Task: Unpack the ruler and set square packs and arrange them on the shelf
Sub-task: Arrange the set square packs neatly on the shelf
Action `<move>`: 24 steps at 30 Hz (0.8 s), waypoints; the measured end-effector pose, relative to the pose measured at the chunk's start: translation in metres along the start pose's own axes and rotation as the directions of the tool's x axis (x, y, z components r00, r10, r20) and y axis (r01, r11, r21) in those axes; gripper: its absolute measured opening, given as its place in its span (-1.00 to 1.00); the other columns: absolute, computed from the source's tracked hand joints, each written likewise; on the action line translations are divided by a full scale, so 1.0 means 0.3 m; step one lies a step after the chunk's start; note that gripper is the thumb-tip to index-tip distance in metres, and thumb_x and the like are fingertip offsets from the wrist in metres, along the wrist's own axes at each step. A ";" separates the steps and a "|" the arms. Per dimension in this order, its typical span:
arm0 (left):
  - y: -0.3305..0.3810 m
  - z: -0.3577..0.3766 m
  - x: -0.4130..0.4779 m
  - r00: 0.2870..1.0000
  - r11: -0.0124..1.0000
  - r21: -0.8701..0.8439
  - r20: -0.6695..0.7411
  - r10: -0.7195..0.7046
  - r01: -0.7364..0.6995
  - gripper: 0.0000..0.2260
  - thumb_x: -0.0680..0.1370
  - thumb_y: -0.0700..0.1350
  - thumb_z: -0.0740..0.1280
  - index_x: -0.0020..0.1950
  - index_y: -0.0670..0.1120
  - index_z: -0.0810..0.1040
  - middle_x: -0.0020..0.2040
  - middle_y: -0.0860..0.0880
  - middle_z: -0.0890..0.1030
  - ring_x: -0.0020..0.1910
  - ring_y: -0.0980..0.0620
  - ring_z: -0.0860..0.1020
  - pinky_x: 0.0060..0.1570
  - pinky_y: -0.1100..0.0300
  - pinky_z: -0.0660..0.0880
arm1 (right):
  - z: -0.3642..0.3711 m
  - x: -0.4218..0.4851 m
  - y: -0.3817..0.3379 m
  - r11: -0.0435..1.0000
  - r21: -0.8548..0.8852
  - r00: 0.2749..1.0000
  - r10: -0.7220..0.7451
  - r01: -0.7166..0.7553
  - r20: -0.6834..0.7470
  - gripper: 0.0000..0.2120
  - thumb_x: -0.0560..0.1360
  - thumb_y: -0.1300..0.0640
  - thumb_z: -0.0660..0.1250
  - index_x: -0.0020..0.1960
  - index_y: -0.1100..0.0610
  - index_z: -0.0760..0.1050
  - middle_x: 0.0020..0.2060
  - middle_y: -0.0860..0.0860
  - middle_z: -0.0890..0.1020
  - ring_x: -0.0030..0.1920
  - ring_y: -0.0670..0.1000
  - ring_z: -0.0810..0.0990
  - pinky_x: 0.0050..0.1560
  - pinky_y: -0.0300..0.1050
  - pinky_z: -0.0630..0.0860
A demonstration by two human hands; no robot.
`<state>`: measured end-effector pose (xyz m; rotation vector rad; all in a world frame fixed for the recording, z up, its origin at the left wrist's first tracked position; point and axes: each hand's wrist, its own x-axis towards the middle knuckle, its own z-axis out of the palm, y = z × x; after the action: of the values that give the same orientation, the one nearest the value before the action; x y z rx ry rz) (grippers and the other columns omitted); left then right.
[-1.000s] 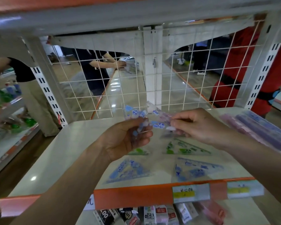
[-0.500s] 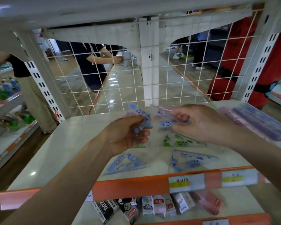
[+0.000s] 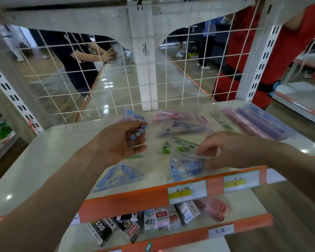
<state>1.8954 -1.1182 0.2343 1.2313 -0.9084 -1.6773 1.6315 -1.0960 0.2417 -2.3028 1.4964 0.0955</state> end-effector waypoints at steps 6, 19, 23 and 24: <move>-0.002 0.001 0.008 1.000 1.000 0.001 0.013 -0.012 0.012 -0.84 0.59 -0.14 0.25 0.09 -0.13 0.58 -0.26 -0.09 0.56 -0.42 0.07 0.56 -0.37 0.19 0.58 | 0.028 0.009 0.003 0.998 -0.066 1.000 -0.014 0.015 0.009 -0.68 0.48 -0.01 0.36 0.23 -0.07 0.51 0.00 -0.18 0.48 0.01 -0.16 0.48 0.05 -0.30 0.42; -0.021 0.050 -0.003 1.000 0.992 -0.128 -0.007 0.020 -0.021 -0.89 0.53 -0.21 0.31 -0.08 -0.07 0.63 -0.30 -0.01 0.63 -0.35 0.09 0.58 -0.22 0.21 0.54 | 0.033 0.162 -0.248 0.524 0.838 0.979 0.034 0.153 -0.200 -0.88 0.50 0.12 0.38 0.02 0.11 0.55 -0.21 0.00 0.69 -0.22 -0.12 0.67 -0.28 -0.27 0.56; -0.011 0.007 -0.005 0.999 0.989 -0.137 -0.008 0.053 -0.054 -0.93 0.53 -0.21 0.32 -0.08 -0.08 0.60 -0.17 -0.06 0.60 -0.24 0.06 0.55 -0.14 0.23 0.51 | 0.054 0.226 -0.290 0.445 0.883 0.983 0.037 0.146 -0.181 -0.86 0.48 0.10 0.41 0.01 0.08 0.51 -0.20 0.02 0.69 -0.19 -0.06 0.69 -0.26 -0.24 0.54; -0.010 -0.004 -0.006 0.998 0.991 -0.124 -0.011 0.056 -0.057 -0.94 0.52 -0.20 0.33 -0.06 -0.09 0.59 -0.14 -0.07 0.59 -0.21 0.05 0.55 -0.07 0.22 0.49 | 0.059 0.241 -0.307 0.459 0.875 0.983 0.023 0.154 -0.185 -0.90 0.50 0.10 0.39 -0.03 0.07 0.51 -0.19 0.01 0.68 -0.18 -0.06 0.68 -0.25 -0.23 0.54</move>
<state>1.8963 -1.1155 0.2320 1.1179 -0.8142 -1.6575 1.7472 -1.1196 0.2324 -1.4694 1.0816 -0.7712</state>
